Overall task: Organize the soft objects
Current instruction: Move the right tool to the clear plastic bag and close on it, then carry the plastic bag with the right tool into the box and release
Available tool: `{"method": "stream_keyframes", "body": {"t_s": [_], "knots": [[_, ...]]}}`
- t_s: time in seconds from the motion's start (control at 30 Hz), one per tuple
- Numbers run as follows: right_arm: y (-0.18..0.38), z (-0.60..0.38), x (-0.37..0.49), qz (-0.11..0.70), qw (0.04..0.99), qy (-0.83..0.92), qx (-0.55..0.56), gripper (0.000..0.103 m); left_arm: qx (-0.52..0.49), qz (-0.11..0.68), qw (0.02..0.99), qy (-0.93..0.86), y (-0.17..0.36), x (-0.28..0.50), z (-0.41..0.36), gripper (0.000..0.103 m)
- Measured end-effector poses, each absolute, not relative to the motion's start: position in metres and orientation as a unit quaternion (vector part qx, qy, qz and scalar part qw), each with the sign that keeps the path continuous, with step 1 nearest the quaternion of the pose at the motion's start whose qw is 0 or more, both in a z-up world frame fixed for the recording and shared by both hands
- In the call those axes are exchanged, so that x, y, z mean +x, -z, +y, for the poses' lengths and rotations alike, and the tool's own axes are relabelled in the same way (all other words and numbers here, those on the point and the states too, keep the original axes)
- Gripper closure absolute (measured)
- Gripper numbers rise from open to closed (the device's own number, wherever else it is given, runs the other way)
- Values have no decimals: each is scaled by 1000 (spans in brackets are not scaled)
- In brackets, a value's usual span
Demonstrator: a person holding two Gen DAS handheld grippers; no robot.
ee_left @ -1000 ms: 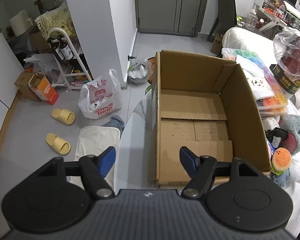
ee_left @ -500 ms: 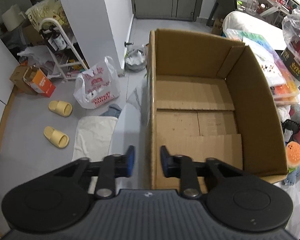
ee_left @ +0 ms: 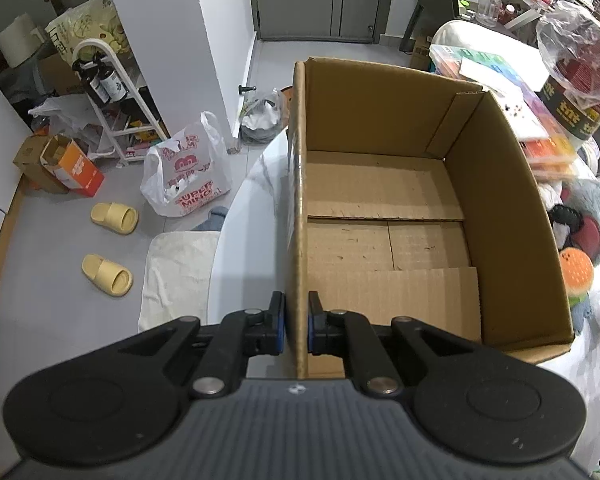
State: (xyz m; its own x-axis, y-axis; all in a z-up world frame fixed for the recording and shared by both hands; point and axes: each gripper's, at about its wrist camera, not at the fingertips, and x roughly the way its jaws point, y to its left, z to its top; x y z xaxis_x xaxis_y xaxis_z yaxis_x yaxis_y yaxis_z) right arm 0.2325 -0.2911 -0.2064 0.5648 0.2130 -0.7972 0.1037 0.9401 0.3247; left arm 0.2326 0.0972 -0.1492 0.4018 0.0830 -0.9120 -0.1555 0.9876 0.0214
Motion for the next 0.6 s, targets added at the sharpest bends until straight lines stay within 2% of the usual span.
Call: {"method": "stream_keyframes", "body": {"t_s": [0.6], "knots": [[173, -272, 192, 457, 871, -54, 171, 74, -49, 553, 830, -57, 149, 188, 82, 93]]}}
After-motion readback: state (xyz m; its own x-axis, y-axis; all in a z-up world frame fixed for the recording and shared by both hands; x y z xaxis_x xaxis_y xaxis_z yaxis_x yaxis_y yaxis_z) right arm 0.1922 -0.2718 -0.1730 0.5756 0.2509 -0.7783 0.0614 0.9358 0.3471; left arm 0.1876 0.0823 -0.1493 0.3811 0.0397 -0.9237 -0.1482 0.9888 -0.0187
